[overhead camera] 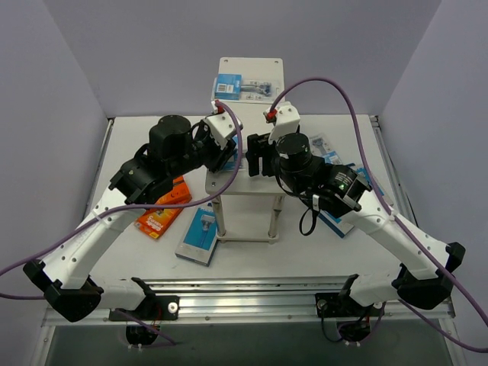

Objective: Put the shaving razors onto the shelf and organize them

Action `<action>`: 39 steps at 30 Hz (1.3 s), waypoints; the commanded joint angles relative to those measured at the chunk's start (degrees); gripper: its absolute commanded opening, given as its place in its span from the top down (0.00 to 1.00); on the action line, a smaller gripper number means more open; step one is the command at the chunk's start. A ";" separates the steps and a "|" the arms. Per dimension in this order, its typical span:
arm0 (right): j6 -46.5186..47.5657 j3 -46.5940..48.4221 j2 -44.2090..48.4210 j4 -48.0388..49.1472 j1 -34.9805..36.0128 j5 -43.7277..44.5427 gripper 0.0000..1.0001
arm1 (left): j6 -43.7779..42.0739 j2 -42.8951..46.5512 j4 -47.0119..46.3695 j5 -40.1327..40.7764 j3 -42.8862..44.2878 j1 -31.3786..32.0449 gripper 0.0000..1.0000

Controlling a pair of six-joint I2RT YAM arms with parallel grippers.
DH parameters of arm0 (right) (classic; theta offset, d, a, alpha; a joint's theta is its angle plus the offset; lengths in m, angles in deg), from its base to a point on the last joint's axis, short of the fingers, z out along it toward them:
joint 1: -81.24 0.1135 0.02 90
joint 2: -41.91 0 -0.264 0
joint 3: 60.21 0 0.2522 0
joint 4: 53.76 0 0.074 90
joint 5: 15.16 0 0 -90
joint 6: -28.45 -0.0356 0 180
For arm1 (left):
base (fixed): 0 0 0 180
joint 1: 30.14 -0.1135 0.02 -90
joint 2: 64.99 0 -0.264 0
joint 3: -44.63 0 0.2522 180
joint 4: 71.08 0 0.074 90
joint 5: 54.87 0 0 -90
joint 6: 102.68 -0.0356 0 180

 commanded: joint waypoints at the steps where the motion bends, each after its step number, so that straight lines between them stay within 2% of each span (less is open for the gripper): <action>1: -2.17 -1.72 -2.26 -0.34 -0.14 2.41 0.36 | 1.07 -1.42 -0.66 -1.00 -0.42 -1.12 0.54; 18: -3.40 -4.37 -4.54 0.27 -2.51 7.25 0.35 | 3.97 -5.20 -4.78 -3.72 0.28 -5.87 0.56; 29: -1.03 -2.78 -7.53 3.78 -9.55 0.40 0.36 | 5.47 -7.22 -6.90 -2.76 0.28 -7.45 0.59; 39: 2.05 6.52 -13.07 4.32 -13.94 -2.68 0.35 | 6.79 -9.42 -7.16 4.88 1.69 -7.45 0.67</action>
